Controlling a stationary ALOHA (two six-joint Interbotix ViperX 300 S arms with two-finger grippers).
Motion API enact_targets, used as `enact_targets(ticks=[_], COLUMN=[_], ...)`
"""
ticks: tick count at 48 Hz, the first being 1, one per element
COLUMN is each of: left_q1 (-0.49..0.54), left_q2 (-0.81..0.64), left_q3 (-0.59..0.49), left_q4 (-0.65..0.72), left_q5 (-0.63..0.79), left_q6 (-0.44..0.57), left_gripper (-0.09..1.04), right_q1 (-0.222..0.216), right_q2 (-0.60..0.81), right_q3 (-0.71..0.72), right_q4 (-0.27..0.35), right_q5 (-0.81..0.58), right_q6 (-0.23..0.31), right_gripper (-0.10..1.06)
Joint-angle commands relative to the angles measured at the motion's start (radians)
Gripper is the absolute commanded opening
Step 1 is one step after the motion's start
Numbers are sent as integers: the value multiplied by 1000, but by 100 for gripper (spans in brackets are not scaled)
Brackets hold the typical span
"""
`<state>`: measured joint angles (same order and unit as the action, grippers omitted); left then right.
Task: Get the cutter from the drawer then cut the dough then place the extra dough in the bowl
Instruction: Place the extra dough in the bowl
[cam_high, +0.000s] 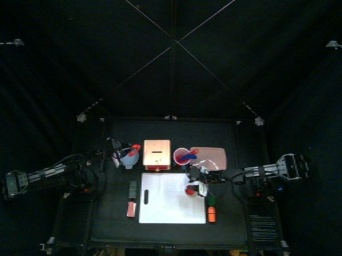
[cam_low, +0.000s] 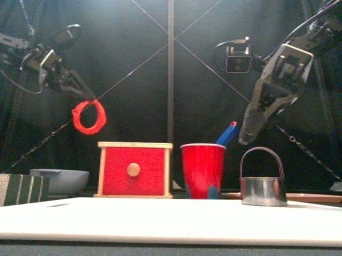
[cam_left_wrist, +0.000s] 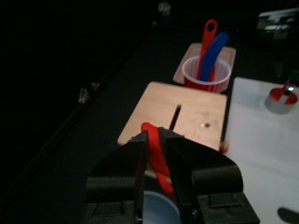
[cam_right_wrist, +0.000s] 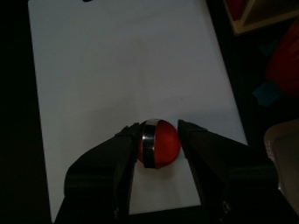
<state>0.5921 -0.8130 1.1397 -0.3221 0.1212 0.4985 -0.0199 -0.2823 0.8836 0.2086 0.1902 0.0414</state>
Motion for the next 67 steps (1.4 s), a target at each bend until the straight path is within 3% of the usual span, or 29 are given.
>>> enact_targets(ticks=[1, 8, 18, 30, 41, 53, 59, 67], left_q1=[46, 67, 69, 74, 71, 69, 61, 9], left_q2=[20, 54, 55, 57, 57, 60, 61, 61], left_q3=[0, 44, 66, 75, 107, 118, 129, 112], left_q4=[20, 17, -48, -419, -515, -735, -724, -591], left_q5=[49, 49, 26, -15, -34, -57, -84, -103], left_q6=[-3, -5, -6, -94, -100, -103, -98, -95], left_gripper=[63, 69, 87, 87, 87, 87, 87, 87], right_q1=[-3, -3, -3, -3, -3, -5, -3, -6], right_q2=[-14, -14, -14, -14, -14, -12, -12, -8], right_q3=[-12, -15, -20, -21, -25, -28, -32, -32], right_q4=[3, 5, 6, 8, 8, 8, 3, 3], right_q5=[-8, -8, -8, -8, -8, -8, -8, -11], right_q6=[0, 0, 2, 2, 2, 2, 2, 0], right_gripper=[78, 78, 78, 78, 78, 78, 78, 78])
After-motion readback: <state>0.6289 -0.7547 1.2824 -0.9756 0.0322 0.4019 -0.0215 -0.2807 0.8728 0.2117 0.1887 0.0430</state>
